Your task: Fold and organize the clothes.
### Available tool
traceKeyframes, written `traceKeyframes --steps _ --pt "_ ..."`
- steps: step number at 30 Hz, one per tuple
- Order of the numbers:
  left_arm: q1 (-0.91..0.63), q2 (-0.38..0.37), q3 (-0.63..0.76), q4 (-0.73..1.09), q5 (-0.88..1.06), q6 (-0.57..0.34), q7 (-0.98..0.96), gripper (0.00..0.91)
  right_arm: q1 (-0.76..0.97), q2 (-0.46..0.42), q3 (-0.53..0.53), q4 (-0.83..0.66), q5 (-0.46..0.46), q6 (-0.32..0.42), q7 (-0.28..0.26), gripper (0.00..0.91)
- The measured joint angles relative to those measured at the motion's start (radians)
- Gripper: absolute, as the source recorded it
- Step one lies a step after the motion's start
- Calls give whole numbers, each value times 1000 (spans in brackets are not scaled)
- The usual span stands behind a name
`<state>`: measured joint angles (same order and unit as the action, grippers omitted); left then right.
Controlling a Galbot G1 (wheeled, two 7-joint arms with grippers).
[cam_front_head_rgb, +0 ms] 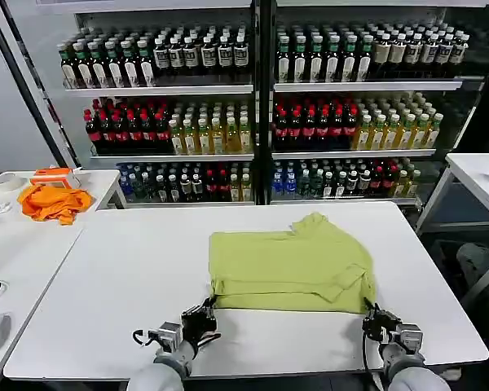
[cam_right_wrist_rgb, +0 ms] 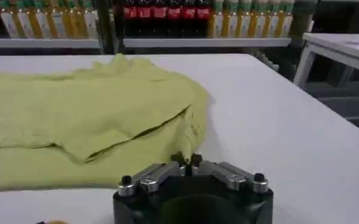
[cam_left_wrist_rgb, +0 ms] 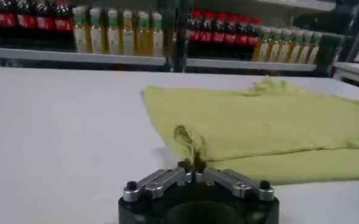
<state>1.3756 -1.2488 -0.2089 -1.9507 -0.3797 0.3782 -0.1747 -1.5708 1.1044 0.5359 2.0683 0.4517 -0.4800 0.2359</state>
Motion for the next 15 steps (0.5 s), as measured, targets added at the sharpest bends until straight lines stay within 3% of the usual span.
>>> traceKeyframes --steps 4,5,6,7,8,9,10,15 --pt "73 8 -20 -67 15 1 -6 20 -63 -16 5 56 -19 -3 -1 0" --pt "92 11 -25 -83 18 1 -7 20 -77 -19 7 68 -24 -4 -1 60" --pt "110 13 -31 -100 20 1 -7 20 -94 -21 9 83 -29 -7 -3 907" --pt "131 16 -38 -118 23 1 -10 50 -108 -22 11 96 -33 -10 -4 907" --pt "150 18 -45 -134 24 1 -11 212 -122 -24 12 108 -39 -13 -4 907" --pt "170 21 -52 -151 26 1 -11 504 -135 -27 13 120 -44 -19 -4 907" --pt "189 24 -60 -166 28 1 -14 907 -148 -29 15 135 -50 -26 -4 907" --pt "277 31 -88 -237 50 8 -26 907 -187 -44 30 192 -64 -40 -1 907"
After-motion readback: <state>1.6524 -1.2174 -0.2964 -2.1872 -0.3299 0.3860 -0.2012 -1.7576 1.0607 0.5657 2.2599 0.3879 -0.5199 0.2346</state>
